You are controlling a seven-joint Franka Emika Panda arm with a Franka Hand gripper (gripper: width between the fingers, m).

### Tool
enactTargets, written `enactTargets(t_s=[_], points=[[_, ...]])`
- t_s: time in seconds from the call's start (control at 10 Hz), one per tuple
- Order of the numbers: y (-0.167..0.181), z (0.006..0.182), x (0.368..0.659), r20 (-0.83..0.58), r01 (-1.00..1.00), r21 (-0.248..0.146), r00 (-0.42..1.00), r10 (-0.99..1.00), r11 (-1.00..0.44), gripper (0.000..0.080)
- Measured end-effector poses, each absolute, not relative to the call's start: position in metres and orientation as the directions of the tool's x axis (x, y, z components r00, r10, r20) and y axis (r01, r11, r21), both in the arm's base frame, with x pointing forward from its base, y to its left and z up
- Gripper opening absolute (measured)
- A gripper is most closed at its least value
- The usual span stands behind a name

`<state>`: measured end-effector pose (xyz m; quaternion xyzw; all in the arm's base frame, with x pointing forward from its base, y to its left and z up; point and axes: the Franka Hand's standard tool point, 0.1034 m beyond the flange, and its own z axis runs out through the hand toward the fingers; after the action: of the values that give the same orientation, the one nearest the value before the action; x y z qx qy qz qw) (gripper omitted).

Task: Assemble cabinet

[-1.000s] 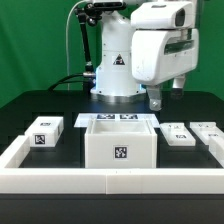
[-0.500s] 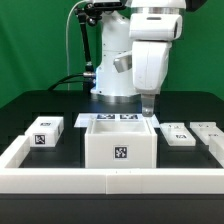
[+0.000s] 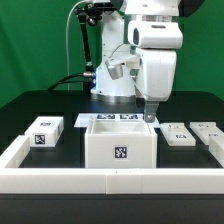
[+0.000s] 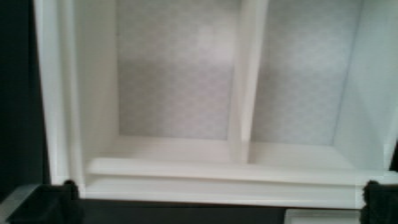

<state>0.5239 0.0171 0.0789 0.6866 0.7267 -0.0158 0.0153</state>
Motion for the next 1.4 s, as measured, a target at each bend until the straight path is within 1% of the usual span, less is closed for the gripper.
enactTargets(t_s=[0.2, 0.3, 0.4, 0.5, 0.6, 0.7, 0.8, 1.0, 1.2, 1.4], points=[[0.016, 0.078, 0.524, -0.044, 0.999, -0.002, -0.048, 0.998, 0.048, 0.0797], [0.017, 0.077, 0.518, -0.043, 0.999, -0.008, -0.049, 0.998, 0.049, 0.0797], [0.016, 0.074, 0.502, -0.043, 0.999, -0.018, -0.048, 0.998, 0.048, 0.0797], [0.004, 0.068, 0.47, -0.036, 0.998, -0.056, -0.001, 0.999, -0.001, 0.0797], [0.003, 0.066, 0.46, -0.033, 0.999, -0.046, 0.003, 0.999, -0.005, 0.0797], [0.004, 0.061, 0.438, -0.03, 0.999, -0.052, 0.002, 1.0, -0.003, 0.0797], [0.003, 0.061, 0.427, -0.032, 0.998, -0.063, -0.002, 0.999, 0.0, 0.0797], [0.004, 0.057, 0.427, -0.03, 0.998, -0.068, -0.003, 1.0, 0.001, 0.0797], [0.001, 0.05, 0.44, -0.026, 0.998, -0.065, 0.003, 1.0, -0.005, 0.0797], [0.002, 0.041, 0.436, -0.023, 0.997, -0.079, 0.005, 1.0, -0.006, 0.0797]])
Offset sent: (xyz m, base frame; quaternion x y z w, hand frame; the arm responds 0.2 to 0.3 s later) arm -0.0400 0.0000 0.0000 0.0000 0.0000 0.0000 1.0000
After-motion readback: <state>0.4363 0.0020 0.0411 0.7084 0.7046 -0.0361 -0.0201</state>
